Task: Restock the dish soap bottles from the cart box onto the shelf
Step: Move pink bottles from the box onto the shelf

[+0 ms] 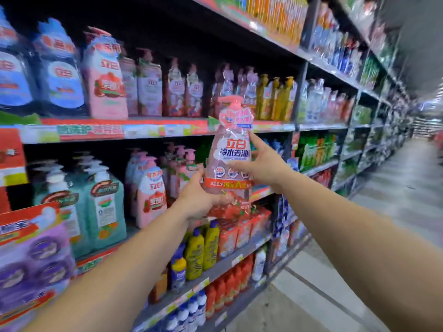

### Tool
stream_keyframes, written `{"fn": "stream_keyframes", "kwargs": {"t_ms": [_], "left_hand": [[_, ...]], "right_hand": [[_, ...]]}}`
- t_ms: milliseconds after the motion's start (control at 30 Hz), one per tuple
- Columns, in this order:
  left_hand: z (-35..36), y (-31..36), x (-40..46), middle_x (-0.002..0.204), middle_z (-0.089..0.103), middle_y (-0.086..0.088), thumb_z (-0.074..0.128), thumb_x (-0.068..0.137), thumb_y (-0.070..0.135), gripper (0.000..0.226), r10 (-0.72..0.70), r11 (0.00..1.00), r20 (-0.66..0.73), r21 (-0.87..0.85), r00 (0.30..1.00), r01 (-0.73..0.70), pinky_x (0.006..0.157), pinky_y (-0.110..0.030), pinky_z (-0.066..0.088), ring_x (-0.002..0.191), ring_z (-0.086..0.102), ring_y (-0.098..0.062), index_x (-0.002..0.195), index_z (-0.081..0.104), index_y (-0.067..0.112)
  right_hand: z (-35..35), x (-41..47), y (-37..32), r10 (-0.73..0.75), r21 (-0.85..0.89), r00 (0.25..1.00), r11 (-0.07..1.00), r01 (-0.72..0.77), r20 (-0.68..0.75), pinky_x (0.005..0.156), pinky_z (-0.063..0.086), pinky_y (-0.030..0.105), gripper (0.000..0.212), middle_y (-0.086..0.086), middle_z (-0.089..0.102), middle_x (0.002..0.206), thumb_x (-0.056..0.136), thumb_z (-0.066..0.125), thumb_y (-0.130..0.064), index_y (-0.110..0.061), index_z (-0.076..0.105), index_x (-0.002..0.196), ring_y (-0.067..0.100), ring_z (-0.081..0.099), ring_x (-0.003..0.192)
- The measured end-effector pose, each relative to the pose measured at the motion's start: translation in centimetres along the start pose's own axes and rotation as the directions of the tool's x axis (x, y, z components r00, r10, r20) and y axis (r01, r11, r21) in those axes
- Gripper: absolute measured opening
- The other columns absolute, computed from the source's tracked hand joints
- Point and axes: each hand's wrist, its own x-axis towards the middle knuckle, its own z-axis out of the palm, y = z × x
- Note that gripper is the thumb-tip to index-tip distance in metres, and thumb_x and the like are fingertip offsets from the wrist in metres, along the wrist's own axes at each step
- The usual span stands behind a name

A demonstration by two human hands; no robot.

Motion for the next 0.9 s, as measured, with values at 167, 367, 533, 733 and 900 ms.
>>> {"fn": "stream_keyframes", "kwargs": {"t_ms": [167, 367, 533, 733, 900], "left_hand": [[2.5, 3.3, 10.0, 0.102, 0.073, -0.001, 0.095, 0.055, 0.01, 0.083, 0.112, 0.994, -0.006, -0.017, 0.994, -0.112, 0.084, -0.042, 0.059, 0.091, 0.071, -0.019, 0.125, 0.051, 0.023], [3.9, 7.5, 20.5, 0.092, 0.073, 0.003, 0.088, 0.067, 0.007, 0.065, 0.179, 0.984, -0.001, 0.021, 0.984, -0.179, 0.063, -0.021, 0.058, 0.076, 0.069, -0.008, 0.12, 0.053, 0.02], [4.8, 11.1, 27.7, 0.088, 0.068, 0.011, 0.088, 0.069, 0.015, 0.05, 0.274, 0.944, -0.045, 0.204, 0.961, -0.26, 0.051, -0.004, 0.046, 0.068, 0.061, 0.003, 0.104, 0.053, 0.026], [5.9, 12.7, 37.2, 0.103, 0.072, 0.0, 0.094, 0.058, 0.021, 0.079, 0.293, 0.925, -0.164, 0.298, 0.942, -0.236, 0.088, -0.038, 0.057, 0.092, 0.071, -0.017, 0.125, 0.052, 0.019], [7.4, 11.3, 43.7, 0.107, 0.071, 0.0, 0.098, 0.045, 0.028, 0.092, 0.268, 0.919, -0.31, 0.365, 0.912, -0.146, 0.091, -0.042, 0.056, 0.097, 0.07, -0.018, 0.124, 0.052, 0.021]], "right_hand": [[-4.2, 8.7, 1.0, -0.056, 0.008, 0.996, 0.998, 0.057, -0.076, 0.07, 0.057, 0.029, 0.089, -0.011, 0.07, 0.104, 0.08, 0.079, -0.022, -0.037, 0.026, 0.15, 0.013, 0.069, 0.096], [-8.2, 19.4, 1.5, -0.141, -0.041, 0.976, 0.99, 0.136, -0.167, 0.066, 0.057, 0.027, 0.08, -0.006, 0.072, 0.102, 0.077, 0.082, -0.029, -0.023, 0.038, 0.143, 0.008, 0.071, 0.084], [-11.3, 27.1, 1.9, -0.245, -0.044, 0.949, 0.97, 0.241, -0.197, 0.052, 0.051, 0.017, 0.051, -0.013, 0.067, 0.091, 0.081, 0.078, -0.028, -0.022, 0.051, 0.123, -0.004, 0.067, 0.069], [-13.1, 37.3, 4.1, -0.41, -0.034, 0.892, 0.911, 0.411, -0.19, 0.08, 0.059, 0.037, 0.063, -0.003, 0.068, 0.112, 0.077, 0.081, -0.029, -0.02, 0.051, 0.131, 0.012, 0.068, 0.098], [-13.5, 44.2, 7.8, -0.477, -0.001, 0.87, 0.877, 0.48, -0.126, 0.089, 0.056, 0.032, 0.069, -0.002, 0.066, 0.12, 0.079, 0.08, -0.023, -0.017, 0.045, 0.139, 0.01, 0.063, 0.105]]}}
